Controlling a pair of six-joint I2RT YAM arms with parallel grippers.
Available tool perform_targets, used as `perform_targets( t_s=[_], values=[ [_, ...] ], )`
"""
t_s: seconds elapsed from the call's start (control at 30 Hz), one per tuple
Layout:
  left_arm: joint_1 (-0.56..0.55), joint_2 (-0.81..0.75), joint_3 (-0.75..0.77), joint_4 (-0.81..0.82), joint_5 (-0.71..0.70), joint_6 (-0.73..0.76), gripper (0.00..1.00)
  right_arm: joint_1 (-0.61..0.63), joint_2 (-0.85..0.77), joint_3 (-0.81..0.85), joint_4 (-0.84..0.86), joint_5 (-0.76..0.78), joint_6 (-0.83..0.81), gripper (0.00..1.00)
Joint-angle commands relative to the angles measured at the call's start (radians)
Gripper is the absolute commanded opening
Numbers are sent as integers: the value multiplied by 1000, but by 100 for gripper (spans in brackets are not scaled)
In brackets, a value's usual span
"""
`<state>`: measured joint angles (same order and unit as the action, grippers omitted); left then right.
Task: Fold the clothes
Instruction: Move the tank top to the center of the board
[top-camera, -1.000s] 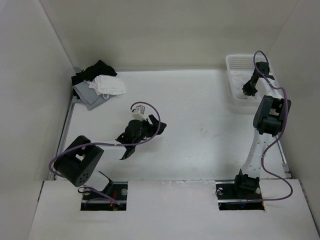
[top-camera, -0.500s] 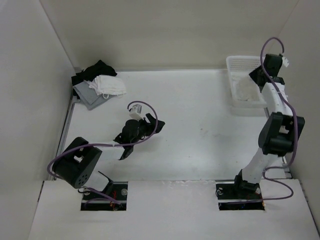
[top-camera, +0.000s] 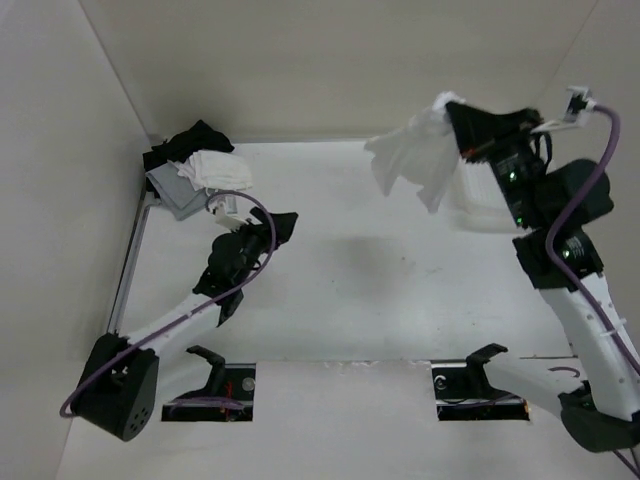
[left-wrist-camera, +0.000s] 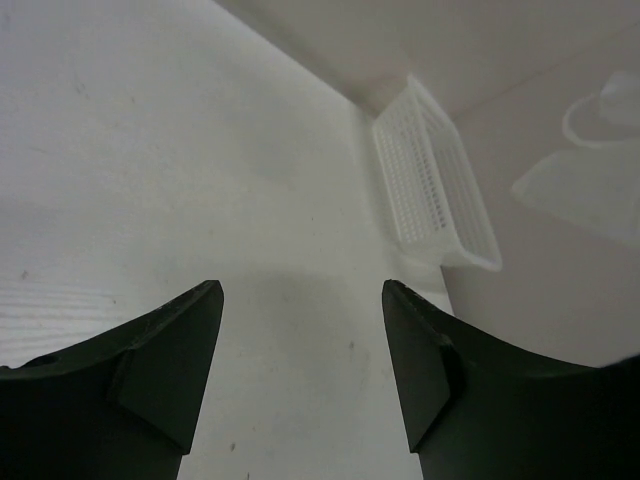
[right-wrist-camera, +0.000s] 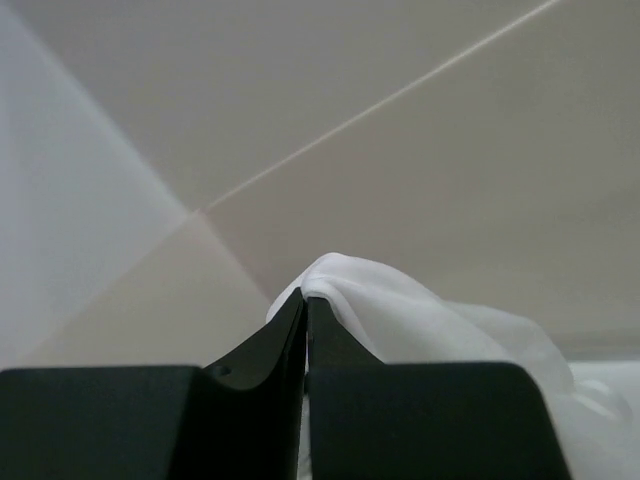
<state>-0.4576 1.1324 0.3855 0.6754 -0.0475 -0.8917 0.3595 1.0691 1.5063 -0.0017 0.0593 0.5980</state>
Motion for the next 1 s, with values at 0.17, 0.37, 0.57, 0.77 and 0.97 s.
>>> perform_targets(
  t_s=[0.17,0.37,0.57,0.77,0.97],
  values=[
    [76,-261,-10,-195,-130,2,66,344,-195,-509,153,-35,186,9],
    [76,-169,-7,-232,-146,31,66,207,238,-533,253,-202,341,10],
    [28,-111,-20,-292,-149,86,65,108,623,-298,203,-174,355,31],
    [-147,-111,-2,-511,-199,233,57,109,493,-450,166,-7,220,61],
    [-432,-39,78,-672,-304,244,57,161,405,-688,117,94,189,35]
  ],
)
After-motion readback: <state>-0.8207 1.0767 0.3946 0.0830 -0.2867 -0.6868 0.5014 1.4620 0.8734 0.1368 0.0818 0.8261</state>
